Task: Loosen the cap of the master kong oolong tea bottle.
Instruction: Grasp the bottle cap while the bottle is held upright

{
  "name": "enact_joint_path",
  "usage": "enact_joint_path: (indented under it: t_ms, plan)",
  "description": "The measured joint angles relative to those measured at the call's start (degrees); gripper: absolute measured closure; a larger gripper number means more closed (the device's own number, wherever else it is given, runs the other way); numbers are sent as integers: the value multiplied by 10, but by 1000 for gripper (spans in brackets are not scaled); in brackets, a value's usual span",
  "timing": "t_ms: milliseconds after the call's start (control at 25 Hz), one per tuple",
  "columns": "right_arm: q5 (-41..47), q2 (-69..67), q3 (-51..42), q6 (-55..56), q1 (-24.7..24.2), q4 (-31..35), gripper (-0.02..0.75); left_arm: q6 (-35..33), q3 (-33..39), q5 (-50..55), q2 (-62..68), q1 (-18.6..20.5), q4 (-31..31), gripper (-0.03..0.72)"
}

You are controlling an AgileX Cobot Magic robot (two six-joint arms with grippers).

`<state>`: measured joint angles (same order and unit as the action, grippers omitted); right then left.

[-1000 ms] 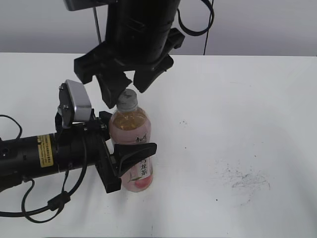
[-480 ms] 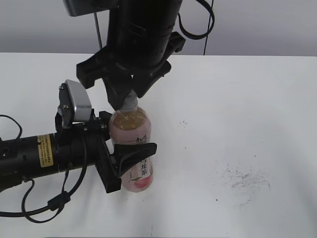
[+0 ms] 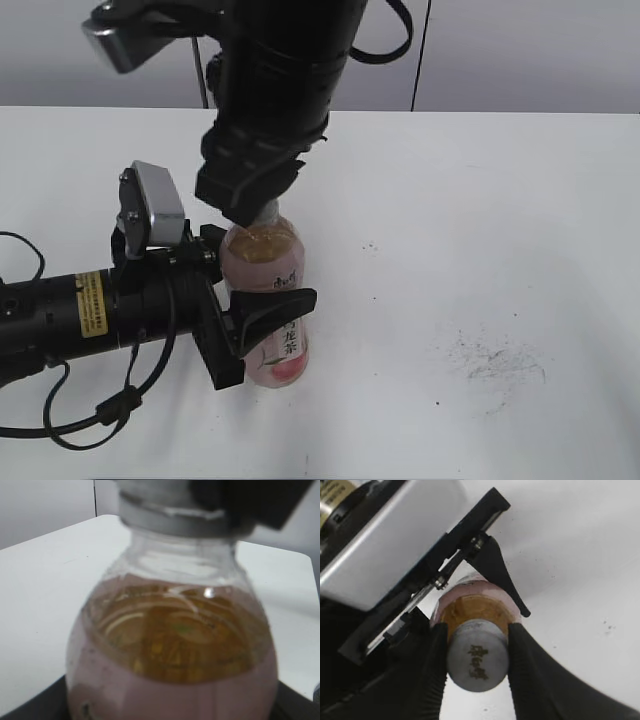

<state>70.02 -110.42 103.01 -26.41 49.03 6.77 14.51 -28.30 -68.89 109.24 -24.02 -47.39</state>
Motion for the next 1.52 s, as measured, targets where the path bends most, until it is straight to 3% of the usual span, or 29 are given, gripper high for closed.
enact_joint_path:
  t_ms: [360,760,880,1040,1280,1520]
  plan:
    - [2,0,0,-300,0,6,462,-1,0,0,0,0,-1,261]
    - [7,1,0,-807,0,9,462,-2,0,1,0,0,-4,261]
    - [8,1,0,-886,0,9,461,-2,0,1,0,0,-4,261]
    - [8,1,0,-800,2,5,457,-2,0,1,0,0,-6,261]
    - [2,0,-1,-508,3,-10,225,-2,0,0,0,0,-7,261]
    - [1,0,-1,-219,3,2,170,-2,0,0,0,0,-7,261]
